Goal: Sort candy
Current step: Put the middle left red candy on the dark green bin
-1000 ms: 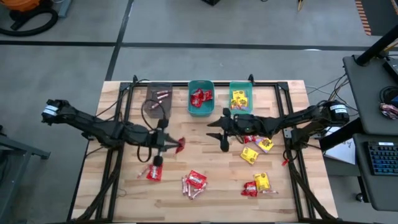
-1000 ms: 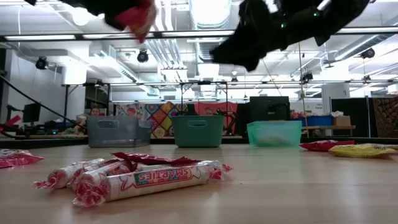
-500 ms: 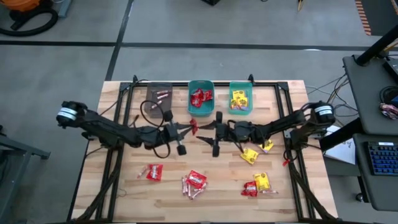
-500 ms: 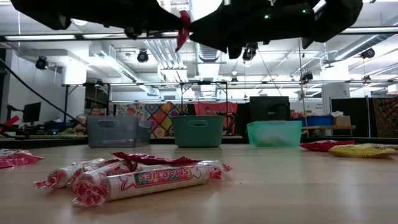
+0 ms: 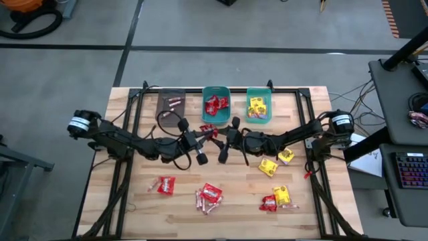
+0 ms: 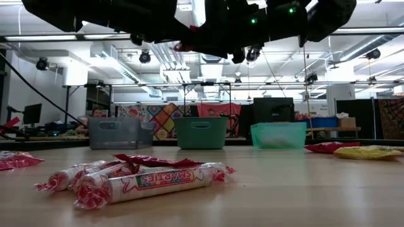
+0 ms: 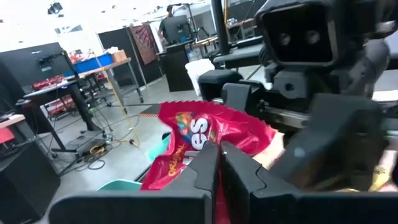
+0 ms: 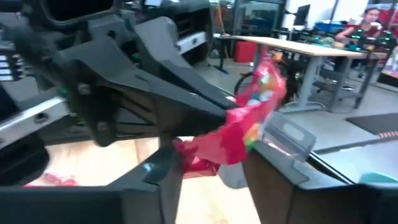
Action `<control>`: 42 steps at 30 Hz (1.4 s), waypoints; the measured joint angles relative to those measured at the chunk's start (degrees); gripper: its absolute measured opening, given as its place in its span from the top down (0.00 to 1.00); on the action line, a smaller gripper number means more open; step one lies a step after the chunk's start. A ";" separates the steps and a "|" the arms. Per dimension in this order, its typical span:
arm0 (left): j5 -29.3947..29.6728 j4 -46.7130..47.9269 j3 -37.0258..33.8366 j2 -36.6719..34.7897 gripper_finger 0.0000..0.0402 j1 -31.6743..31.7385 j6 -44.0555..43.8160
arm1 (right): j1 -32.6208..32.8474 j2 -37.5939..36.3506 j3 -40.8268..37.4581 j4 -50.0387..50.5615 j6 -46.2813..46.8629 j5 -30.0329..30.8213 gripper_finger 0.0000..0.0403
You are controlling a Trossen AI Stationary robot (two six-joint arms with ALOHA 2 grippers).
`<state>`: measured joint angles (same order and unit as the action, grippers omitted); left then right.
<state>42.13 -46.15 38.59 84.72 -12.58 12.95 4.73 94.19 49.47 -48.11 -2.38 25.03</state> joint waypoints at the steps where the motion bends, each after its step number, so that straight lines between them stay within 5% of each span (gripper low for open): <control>1: -0.02 0.06 -0.02 -0.20 1.00 -0.02 0.00 | 0.00 0.00 0.00 0.05 0.05 0.11 0.67; 8: -0.44 0.51 -0.04 -0.44 1.00 -0.09 -0.42 | -0.11 0.00 -0.02 1.18 -0.62 0.94 0.95; 21: -0.42 16.41 -0.13 -7.85 0.89 -0.06 -5.02 | -1.76 -3.26 -0.02 8.70 3.04 2.73 0.97; 29: -1.07 33.92 -0.15 -17.45 0.88 -0.09 -11.01 | -12.19 -5.39 3.75 30.48 12.40 2.74 0.97; 42: -4.92 60.79 -0.15 -27.93 0.88 -0.92 -26.74 | -30.67 6.79 23.15 57.61 14.07 -32.20 0.96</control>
<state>37.20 14.63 38.44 56.79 -13.50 -13.79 -25.93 100.98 72.63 9.50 11.69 -7.17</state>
